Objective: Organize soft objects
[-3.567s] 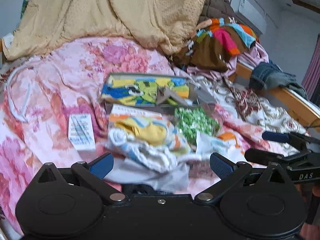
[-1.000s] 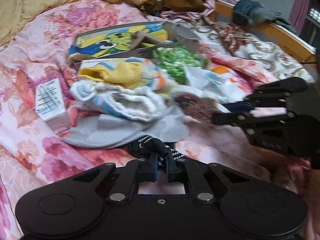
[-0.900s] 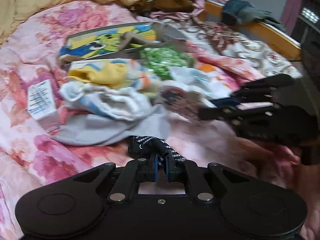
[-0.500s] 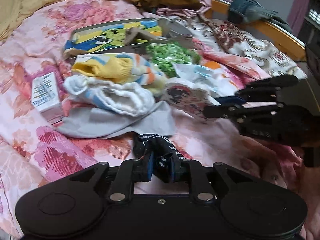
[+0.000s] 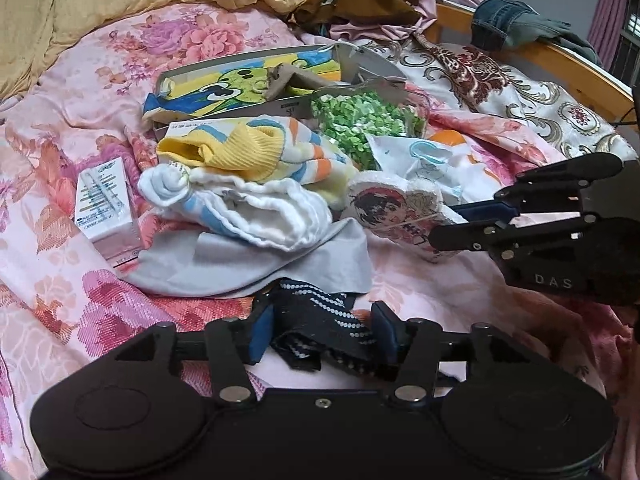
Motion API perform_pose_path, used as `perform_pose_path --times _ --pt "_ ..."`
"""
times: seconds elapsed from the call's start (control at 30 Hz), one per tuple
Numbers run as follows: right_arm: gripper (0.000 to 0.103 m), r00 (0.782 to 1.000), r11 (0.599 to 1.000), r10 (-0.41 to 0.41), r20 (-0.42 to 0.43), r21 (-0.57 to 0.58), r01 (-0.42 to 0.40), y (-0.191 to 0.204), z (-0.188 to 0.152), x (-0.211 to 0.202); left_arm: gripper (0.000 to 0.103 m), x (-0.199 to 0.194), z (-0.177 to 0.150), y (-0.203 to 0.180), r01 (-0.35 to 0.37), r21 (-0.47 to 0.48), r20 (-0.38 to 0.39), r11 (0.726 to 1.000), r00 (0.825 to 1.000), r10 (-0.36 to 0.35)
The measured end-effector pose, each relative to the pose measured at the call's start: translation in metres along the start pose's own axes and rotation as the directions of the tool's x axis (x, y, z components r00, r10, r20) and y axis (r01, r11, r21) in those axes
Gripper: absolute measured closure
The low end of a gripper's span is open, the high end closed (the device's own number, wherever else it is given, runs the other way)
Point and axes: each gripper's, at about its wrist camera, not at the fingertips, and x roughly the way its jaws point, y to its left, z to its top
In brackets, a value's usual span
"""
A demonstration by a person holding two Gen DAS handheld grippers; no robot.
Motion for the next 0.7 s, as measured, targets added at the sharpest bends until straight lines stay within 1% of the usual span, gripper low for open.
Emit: perform_pose_path --times 0.13,0.27,0.37,0.47,0.53,0.57,0.63,0.7 --pt "0.086 1.000 1.000 0.000 0.000 0.001 0.000 -0.001 0.000 0.000 0.042 0.004 0.001 0.003 -0.021 -0.013 -0.001 1.000 1.000 0.021" --pt "0.085 1.000 1.000 -0.002 0.003 0.001 0.002 0.000 0.000 0.000 0.042 0.004 0.001 0.003 -0.026 -0.009 0.001 1.000 1.000 0.026" --pt "0.085 1.000 1.000 0.002 0.001 0.006 -0.002 -0.001 0.000 0.001 0.050 0.004 0.000 0.002 -0.028 0.003 -0.005 1.000 1.000 0.028" --pt "0.085 1.000 1.000 -0.001 0.023 -0.001 0.001 0.001 0.000 -0.001 0.061 0.004 0.000 0.003 -0.033 -0.004 -0.012 0.999 0.999 0.033" --pt "0.087 0.999 1.000 -0.001 0.041 -0.007 0.001 0.003 0.002 -0.003 0.073 0.003 0.000 0.004 -0.033 -0.009 -0.018 0.999 0.999 0.033" --pt "0.088 0.999 1.000 -0.002 0.048 -0.008 0.002 0.005 0.003 -0.004 0.076 0.002 0.000 0.004 -0.031 -0.010 -0.021 0.999 0.999 0.031" --pt "0.089 0.998 1.000 0.001 0.060 -0.016 0.000 0.007 0.004 -0.005 0.090 -0.002 -0.002 0.004 -0.025 -0.018 -0.028 1.000 0.999 0.024" --pt "0.090 0.998 1.000 -0.002 0.067 -0.027 0.003 0.010 0.005 -0.007 0.093 -0.007 -0.003 0.004 -0.017 -0.030 -0.030 0.999 0.999 0.017"
